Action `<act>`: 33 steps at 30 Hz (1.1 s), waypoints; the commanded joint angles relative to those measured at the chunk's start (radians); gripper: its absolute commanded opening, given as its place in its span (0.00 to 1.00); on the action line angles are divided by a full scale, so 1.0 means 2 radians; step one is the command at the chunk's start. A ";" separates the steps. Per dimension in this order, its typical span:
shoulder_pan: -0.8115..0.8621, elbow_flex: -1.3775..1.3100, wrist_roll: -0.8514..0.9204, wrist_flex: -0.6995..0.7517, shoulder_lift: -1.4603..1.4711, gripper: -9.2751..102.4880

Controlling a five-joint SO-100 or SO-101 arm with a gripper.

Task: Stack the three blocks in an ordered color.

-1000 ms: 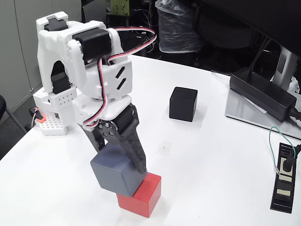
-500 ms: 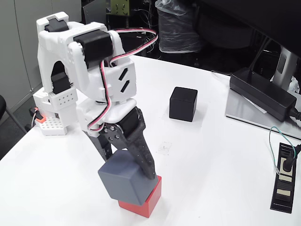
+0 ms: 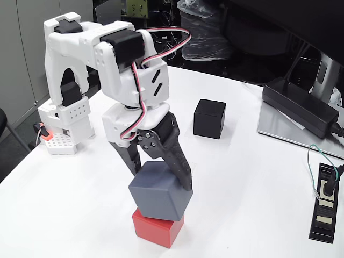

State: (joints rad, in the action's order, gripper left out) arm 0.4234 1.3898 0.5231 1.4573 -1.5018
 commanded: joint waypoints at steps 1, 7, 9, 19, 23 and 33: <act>0.000 0.008 0.002 0.001 -0.004 0.08; 0.004 0.009 0.002 0.007 -0.006 0.08; 0.004 0.006 0.002 0.023 -0.006 0.08; 0.004 0.002 0.003 0.048 -0.006 0.08; 0.004 0.005 0.003 0.048 -0.004 0.09; 0.004 0.003 0.003 0.047 -0.003 0.26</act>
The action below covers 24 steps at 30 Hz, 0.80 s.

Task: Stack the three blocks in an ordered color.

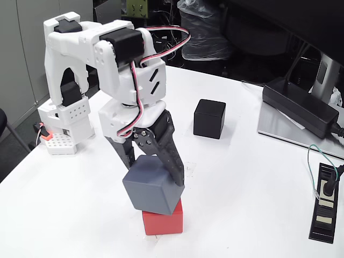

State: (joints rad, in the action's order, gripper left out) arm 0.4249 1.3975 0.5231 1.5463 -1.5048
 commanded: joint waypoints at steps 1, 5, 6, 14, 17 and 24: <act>0.003 -0.001 0.003 0.002 -0.002 0.28; 0.003 -0.002 0.003 0.002 -0.003 0.35; 0.003 -0.002 0.003 0.002 -0.004 0.36; -0.003 -0.003 0.004 0.002 -0.006 0.37; -0.004 -0.003 0.004 0.002 -0.006 0.38; -0.002 -0.038 0.002 0.002 -0.005 0.38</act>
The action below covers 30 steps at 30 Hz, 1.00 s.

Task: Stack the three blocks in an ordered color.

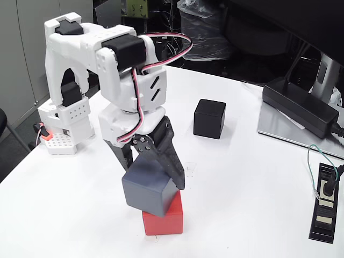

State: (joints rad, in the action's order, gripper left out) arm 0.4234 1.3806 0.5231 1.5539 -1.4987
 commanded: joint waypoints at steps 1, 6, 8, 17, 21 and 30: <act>-0.001 -0.033 0.002 -0.002 -0.008 0.38; -0.001 -0.041 0.003 -0.002 -0.008 0.38; -0.002 -0.041 0.004 -0.002 -0.008 0.38; -0.002 -0.042 0.005 -0.001 -0.009 0.49; -0.004 -0.042 0.005 0.005 -0.010 0.54; -0.005 -0.035 0.071 0.015 -0.082 0.56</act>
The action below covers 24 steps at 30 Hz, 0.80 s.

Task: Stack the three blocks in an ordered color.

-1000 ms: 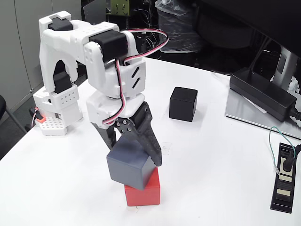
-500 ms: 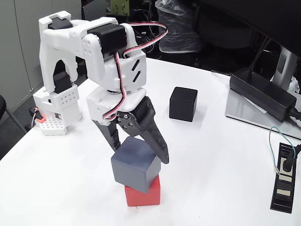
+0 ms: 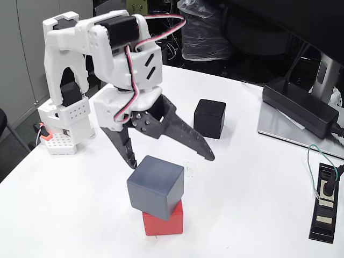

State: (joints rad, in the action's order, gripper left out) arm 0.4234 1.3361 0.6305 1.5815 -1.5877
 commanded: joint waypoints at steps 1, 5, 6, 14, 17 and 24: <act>-0.005 -0.012 0.021 0.002 -0.048 0.56; -0.048 -0.011 0.028 0.002 -0.078 0.56; -0.062 -0.011 0.028 0.002 -0.084 0.56; -0.173 0.035 0.024 0.002 -0.103 0.56; -0.229 0.094 0.023 0.002 -0.104 0.56; -0.357 0.183 -0.052 -0.001 -0.104 0.56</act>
State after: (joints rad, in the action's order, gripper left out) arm -0.2347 1.6828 0.6213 1.5831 -1.7579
